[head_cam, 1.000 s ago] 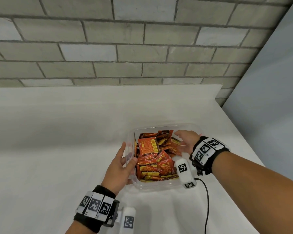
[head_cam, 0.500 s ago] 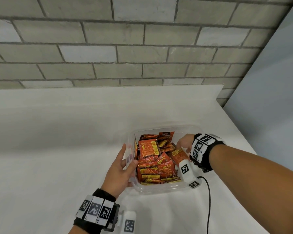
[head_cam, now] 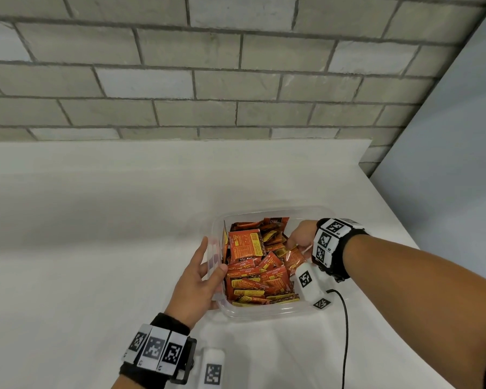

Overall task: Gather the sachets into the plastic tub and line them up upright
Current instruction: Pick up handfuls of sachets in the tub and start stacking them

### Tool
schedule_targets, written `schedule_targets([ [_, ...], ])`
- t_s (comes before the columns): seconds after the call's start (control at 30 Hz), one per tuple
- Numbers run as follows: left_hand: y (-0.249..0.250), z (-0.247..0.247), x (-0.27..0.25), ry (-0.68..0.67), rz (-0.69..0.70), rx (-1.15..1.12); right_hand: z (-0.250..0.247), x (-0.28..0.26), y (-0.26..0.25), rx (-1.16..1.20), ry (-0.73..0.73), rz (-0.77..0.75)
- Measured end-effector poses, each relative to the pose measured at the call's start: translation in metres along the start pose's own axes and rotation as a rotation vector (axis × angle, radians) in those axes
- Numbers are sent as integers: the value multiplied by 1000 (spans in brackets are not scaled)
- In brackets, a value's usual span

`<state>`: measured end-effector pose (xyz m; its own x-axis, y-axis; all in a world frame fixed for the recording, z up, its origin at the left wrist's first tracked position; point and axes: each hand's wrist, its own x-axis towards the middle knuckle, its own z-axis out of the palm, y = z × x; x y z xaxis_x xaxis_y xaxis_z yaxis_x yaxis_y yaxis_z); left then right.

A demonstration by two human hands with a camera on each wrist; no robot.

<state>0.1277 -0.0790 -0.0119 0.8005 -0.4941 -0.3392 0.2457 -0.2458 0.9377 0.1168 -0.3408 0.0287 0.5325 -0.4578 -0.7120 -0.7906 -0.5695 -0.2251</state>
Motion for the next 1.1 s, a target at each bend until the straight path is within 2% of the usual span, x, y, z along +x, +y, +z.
schedule_targets([
  [0.1,1,0,0,0,-2,-2,-4,2,5,-12,10,-40],
  [0.23,2,0,-1,0,0,-4,-12,-5,14,117,94,-80],
  [0.3,2,0,-1,2,1,0,-17,-15,13,-67,167,-83],
  [0.37,3,0,-1,3,0,8,-22,-32,11,-239,304,-104],
  [0.43,3,0,-1,2,-4,6,-28,-49,10,-183,412,-166],
  [0.5,3,0,-1,2,-9,3,-32,-64,5,193,376,-239],
  [0.57,2,0,-1,5,-11,11,-26,-76,-7,601,196,-280],
  [0.6,2,-1,-1,10,-11,14,-21,-78,-14,665,133,-289],
  [0.67,1,-1,0,20,-13,27,-7,-77,-26,683,65,-313],
  [0.77,2,1,-2,22,-15,26,12,-71,-35,640,41,-345],
  [0.87,2,1,-4,21,-14,20,8,-74,-31,363,187,-378],
  [0.9,2,1,-4,20,-14,17,4,-73,-26,362,260,-373],
  [0.97,2,2,-4,18,-15,9,-5,-65,-13,526,351,-285],
  [1.03,2,2,-4,19,-16,5,-8,-57,-2,770,284,-113],
  [1.1,3,1,-5,19,-15,-2,-3,-53,2,886,125,43],
])
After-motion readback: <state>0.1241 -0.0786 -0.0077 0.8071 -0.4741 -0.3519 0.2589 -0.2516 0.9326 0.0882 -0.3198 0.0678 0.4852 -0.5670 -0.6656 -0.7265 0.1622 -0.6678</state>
